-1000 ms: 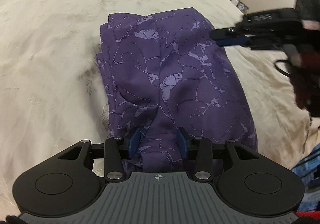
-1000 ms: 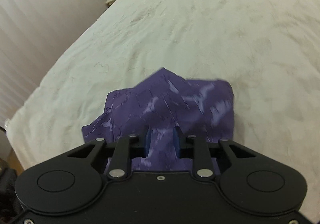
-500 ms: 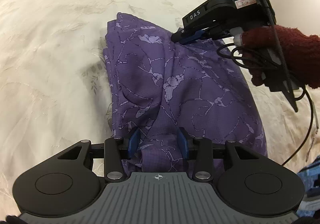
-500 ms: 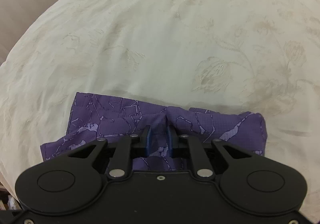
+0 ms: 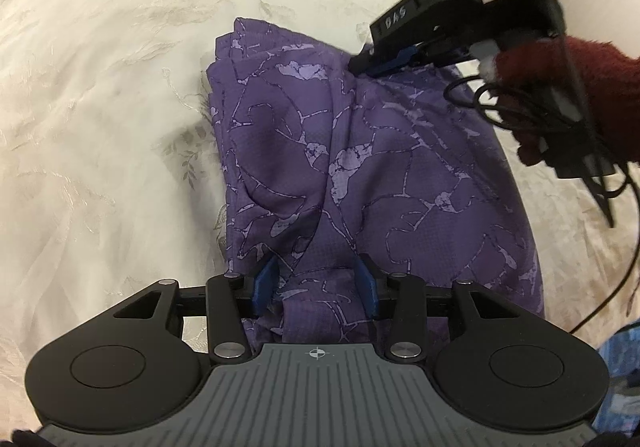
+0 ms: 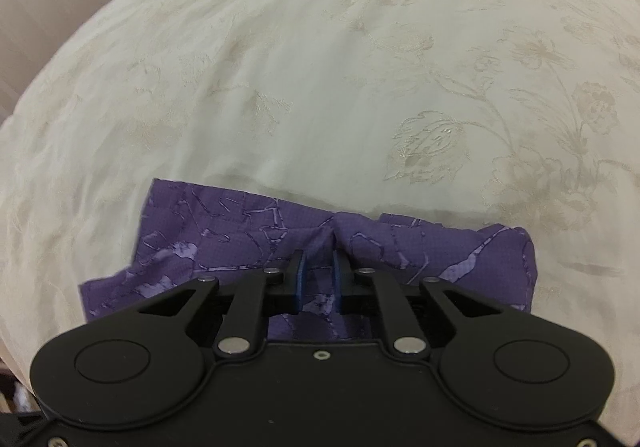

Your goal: Fold large clothes

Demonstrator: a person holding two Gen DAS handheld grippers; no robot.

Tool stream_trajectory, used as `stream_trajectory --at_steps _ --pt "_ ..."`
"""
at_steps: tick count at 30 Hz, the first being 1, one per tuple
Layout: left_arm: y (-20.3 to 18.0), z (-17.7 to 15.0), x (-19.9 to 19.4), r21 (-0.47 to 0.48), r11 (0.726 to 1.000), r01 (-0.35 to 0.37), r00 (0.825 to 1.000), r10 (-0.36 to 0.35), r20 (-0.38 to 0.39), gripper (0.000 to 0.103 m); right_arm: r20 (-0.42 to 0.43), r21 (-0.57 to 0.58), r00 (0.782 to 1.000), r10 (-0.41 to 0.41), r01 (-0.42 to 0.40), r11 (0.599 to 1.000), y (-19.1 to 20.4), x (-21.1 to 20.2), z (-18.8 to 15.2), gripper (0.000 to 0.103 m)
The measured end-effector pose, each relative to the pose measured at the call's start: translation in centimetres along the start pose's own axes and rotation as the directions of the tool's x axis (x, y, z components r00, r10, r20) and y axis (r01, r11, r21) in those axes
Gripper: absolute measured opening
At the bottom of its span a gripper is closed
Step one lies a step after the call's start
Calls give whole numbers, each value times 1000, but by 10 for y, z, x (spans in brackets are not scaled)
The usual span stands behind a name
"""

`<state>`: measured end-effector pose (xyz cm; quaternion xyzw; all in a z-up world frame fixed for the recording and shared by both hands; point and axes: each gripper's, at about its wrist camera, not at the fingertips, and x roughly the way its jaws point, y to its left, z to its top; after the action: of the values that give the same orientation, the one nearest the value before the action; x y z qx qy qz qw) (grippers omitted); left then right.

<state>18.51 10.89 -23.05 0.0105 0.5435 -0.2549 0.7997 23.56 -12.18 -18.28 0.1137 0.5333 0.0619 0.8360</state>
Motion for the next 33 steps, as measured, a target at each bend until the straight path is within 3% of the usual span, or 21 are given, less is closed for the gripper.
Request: stream_trajectory --at_steps 5,10,15,18,28,33 --pt "-2 -1 4 -1 999 -35 999 35 -10 54 52 23 997 54 -55 998 0 -22 -9 55" --pt "8 -2 7 -45 998 -39 999 38 -22 69 131 8 989 69 -70 997 3 -53 -22 70" --pt "20 -1 13 -103 995 -16 999 12 -42 72 214 12 976 40 -44 999 -6 -86 -38 74" --pt "20 0 15 -94 995 -19 999 15 -41 73 236 34 972 18 -27 999 -16 -99 -50 82" --pt "29 -1 19 -129 992 7 998 -14 -54 83 173 191 985 -23 -11 982 -57 -101 -96 102" --pt "38 -2 25 -159 987 37 997 -48 -65 93 131 276 991 13 -49 960 -72 -91 -115 102"
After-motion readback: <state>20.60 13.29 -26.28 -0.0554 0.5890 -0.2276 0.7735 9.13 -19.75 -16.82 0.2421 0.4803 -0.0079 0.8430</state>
